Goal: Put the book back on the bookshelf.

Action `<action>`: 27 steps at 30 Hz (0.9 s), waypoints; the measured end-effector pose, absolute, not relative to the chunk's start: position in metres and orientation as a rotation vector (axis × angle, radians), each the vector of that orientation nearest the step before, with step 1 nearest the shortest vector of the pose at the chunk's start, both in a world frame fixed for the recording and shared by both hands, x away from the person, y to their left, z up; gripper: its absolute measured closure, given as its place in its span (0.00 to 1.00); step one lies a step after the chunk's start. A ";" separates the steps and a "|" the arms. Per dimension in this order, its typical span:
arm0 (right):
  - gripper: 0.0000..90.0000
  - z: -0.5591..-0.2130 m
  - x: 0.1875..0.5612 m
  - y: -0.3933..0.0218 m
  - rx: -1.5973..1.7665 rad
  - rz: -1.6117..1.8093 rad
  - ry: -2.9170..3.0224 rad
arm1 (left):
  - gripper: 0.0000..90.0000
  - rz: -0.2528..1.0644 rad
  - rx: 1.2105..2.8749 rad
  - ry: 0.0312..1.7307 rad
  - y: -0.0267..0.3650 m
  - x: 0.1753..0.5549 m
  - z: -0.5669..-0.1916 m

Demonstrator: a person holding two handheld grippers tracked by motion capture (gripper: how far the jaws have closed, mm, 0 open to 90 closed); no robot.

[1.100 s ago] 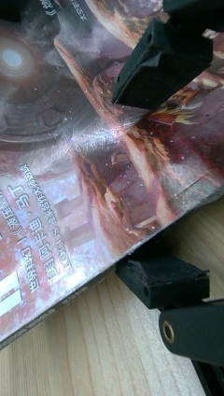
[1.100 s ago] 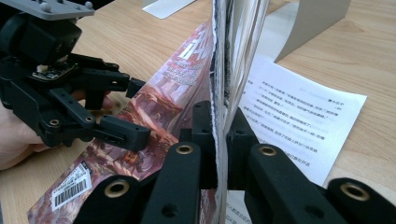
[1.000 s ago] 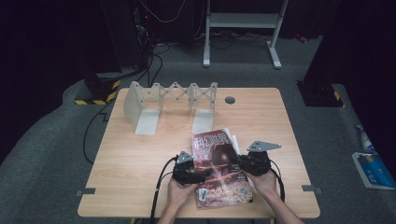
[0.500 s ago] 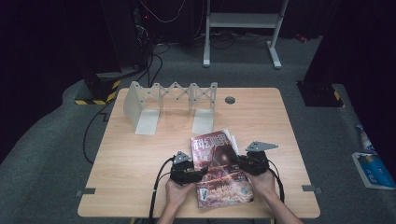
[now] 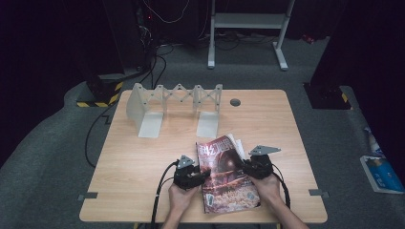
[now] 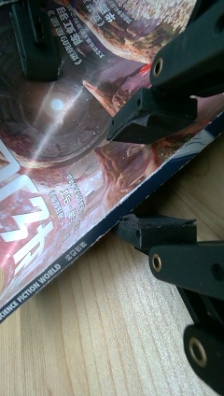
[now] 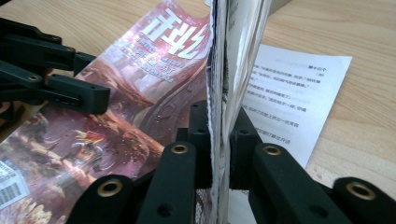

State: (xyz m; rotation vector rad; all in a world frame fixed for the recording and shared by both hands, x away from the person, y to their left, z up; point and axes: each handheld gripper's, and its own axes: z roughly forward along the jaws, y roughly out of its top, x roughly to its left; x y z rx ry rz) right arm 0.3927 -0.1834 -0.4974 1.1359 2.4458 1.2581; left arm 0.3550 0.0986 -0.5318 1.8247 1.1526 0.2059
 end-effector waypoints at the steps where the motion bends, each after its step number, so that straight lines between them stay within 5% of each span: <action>1: 0.89 -0.498 0.393 -0.184 1.144 1.256 2.446 | 0.61 0.207 1.831 1.151 0.098 0.355 -0.532; 17: 0.65 -0.506 0.392 -0.203 1.251 1.187 2.424 | 0.65 0.208 1.834 1.142 0.097 0.354 -0.532; 22: 0.71 -0.504 0.389 -0.217 1.269 1.188 2.385 | 0.64 0.209 1.834 1.144 0.097 0.354 -0.532; 27: 0.89 -0.500 0.386 -0.234 1.287 1.158 2.355 | 0.64 0.210 1.833 1.147 0.097 0.354 -0.532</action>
